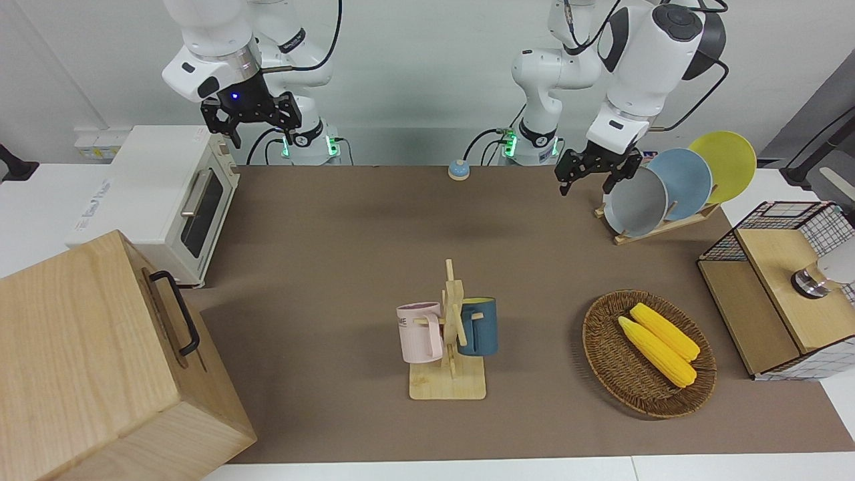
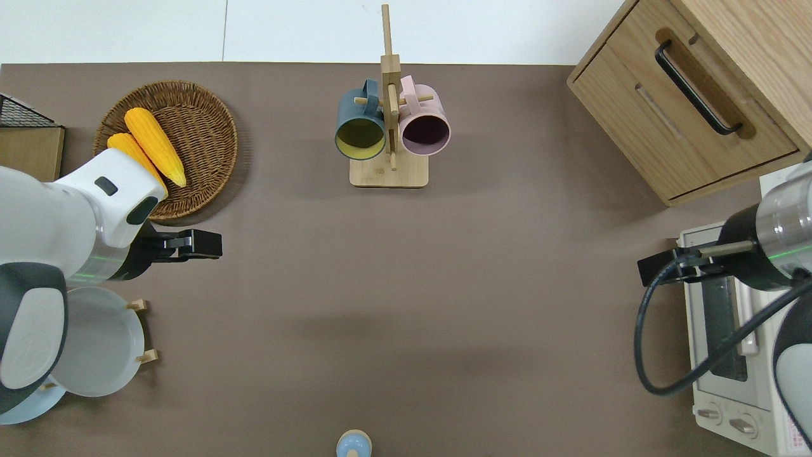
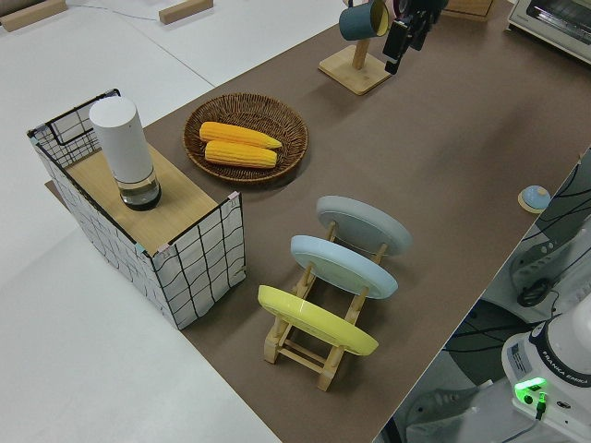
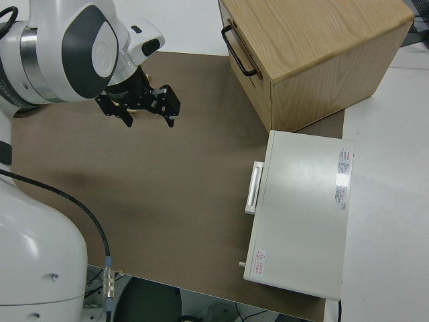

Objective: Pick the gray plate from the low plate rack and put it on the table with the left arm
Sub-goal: 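Lower the left gripper toward the gray plate in the low rack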

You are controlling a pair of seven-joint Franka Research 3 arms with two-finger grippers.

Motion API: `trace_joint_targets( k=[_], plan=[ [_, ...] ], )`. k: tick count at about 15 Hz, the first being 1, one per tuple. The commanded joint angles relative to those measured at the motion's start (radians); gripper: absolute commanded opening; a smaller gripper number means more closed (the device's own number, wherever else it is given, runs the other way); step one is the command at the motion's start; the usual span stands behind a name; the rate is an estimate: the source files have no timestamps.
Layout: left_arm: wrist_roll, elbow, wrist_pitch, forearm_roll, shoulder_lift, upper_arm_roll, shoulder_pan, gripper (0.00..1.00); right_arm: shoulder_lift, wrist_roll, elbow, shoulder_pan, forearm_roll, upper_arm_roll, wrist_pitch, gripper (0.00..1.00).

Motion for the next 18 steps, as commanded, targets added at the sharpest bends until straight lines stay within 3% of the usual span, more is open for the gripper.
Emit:
trace_joint_targets(
  k=[1, 9, 12, 18],
  plan=[
    [-0.014, -0.074, 0.006, 0.079, -0.015, 0.022, -0.002, 1.00, -0.005, -0.003, 0.006, -0.013, 0.004, 0.007, -0.015, 0.990],
    [-0.031, -0.074, -0.115, 0.171, -0.013, 0.045, 0.001, 1.00, -0.005, -0.003, 0.006, -0.013, 0.004, 0.007, -0.015, 0.990],
    [-0.014, -0.074, -0.152, 0.194, -0.010, 0.094, 0.001, 1.00, -0.005, -0.003, 0.006, -0.013, 0.004, 0.007, -0.015, 0.990],
    [0.054, -0.077, -0.216, 0.338, 0.024, 0.160, -0.006, 1.00, -0.005, -0.003, 0.006, -0.015, 0.004, 0.007, -0.015, 0.987]
  ],
)
